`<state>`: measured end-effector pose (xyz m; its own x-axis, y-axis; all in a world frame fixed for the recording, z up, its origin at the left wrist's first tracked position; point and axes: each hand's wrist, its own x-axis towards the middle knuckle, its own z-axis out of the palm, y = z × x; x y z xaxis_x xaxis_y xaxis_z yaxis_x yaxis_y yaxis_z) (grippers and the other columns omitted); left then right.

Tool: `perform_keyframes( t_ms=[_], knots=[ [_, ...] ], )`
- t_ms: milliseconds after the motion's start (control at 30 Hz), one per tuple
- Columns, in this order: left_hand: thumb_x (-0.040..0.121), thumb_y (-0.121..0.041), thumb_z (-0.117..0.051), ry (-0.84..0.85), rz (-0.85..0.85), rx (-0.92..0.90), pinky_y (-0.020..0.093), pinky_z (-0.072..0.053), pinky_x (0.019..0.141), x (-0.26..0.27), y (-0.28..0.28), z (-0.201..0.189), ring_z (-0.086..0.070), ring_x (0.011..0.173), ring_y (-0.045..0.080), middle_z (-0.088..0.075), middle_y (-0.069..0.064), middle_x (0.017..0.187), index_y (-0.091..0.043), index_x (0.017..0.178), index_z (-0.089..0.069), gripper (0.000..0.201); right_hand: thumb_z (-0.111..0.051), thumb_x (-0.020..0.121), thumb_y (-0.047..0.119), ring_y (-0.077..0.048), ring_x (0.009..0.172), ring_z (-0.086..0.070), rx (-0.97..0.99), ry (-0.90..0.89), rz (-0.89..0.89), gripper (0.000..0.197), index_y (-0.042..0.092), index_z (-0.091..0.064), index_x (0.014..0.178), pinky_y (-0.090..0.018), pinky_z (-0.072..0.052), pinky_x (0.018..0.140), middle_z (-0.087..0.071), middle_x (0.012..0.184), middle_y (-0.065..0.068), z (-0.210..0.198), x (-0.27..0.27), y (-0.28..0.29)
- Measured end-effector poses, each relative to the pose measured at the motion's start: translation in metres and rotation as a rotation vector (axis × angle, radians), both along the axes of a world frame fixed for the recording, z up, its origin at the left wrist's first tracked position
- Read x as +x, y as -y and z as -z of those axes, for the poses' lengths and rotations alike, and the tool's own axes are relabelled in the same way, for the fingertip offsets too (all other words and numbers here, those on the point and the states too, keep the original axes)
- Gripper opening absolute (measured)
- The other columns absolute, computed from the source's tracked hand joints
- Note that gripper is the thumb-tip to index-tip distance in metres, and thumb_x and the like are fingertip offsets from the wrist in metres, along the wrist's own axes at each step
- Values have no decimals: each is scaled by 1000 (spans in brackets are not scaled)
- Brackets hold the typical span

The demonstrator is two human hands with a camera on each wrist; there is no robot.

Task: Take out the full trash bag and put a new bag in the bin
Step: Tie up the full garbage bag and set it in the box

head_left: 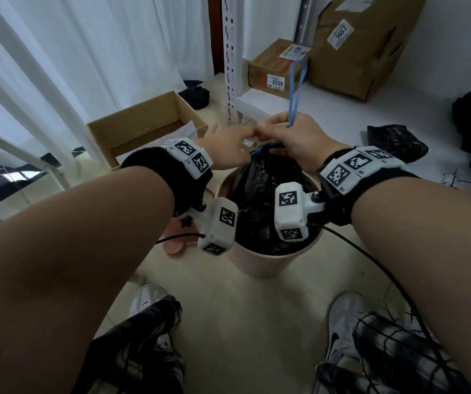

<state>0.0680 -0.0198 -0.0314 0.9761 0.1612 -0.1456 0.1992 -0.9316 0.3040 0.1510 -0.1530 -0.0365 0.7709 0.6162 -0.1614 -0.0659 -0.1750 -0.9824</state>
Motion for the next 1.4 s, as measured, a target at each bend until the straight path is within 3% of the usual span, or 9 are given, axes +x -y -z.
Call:
perform_keyframes(
  t_ms=[200,333,567,767,900,1067,1167,1267,1400],
  knots=[
    [89,-39,-55,-141,23,51,41,-40,98,4,2,13,-53,110,26,-56,4,114,-17,125,-53,42,-66,81,-3,-12,70,-57,-89,79,-14,18,12,-60,75,-18,-49,63,-57,75,-3,8,1,0],
    [95,-28,-51,-71,55,41,29,-33,68,7,1,16,-45,84,21,-47,3,84,-15,74,-46,25,-70,79,1,-12,68,-58,-161,143,-12,16,14,-64,71,-20,-48,65,-61,72,-3,9,5,1],
    [97,-30,-47,90,-38,-73,28,-27,55,5,-2,14,-43,78,20,-37,-6,67,-9,88,-40,24,-59,84,-9,-15,64,-58,-27,31,-6,9,-2,-62,89,-14,-56,59,-57,71,-10,9,4,4],
    [96,-38,-47,176,-99,-235,25,-23,51,4,1,6,-35,59,15,-31,0,57,-12,61,-38,45,-35,101,15,-5,41,-52,58,30,90,34,11,-53,72,-16,-47,47,-58,66,-6,6,-6,-8],
    [94,-44,-48,190,-117,-271,23,-21,47,-1,7,5,-24,48,13,-24,0,52,-16,52,-25,56,-33,102,24,-6,38,-40,-82,174,70,40,16,-48,66,-17,-34,40,-50,58,-3,2,-1,-5],
    [99,-36,-41,-6,-45,-107,17,-30,43,-14,-7,14,-26,46,14,-26,4,51,-12,53,-26,55,-33,102,23,1,32,-44,-404,306,-38,45,18,-48,60,-11,-35,45,-51,53,0,13,11,17],
    [100,-32,-40,-21,2,-14,20,-25,43,-8,1,9,-27,47,13,-26,3,52,-12,52,-25,54,-34,101,21,-10,59,-59,-518,373,-38,45,13,-56,62,-20,-42,66,-59,57,-2,11,9,16],
    [99,-30,-44,38,-55,-37,28,-19,48,-1,8,8,-29,51,15,-28,3,54,-13,54,-27,51,-32,101,20,-38,102,-59,-640,475,-55,42,-4,-66,99,-32,-44,85,-65,103,-23,5,4,11],
    [95,-27,-50,221,-258,-618,26,-28,51,1,6,0,-33,48,13,-34,1,54,-16,53,-34,47,-36,97,12,-34,91,-55,-589,517,-62,28,-3,-57,87,-34,-34,63,-59,105,-29,-5,-3,8]
  ],
)
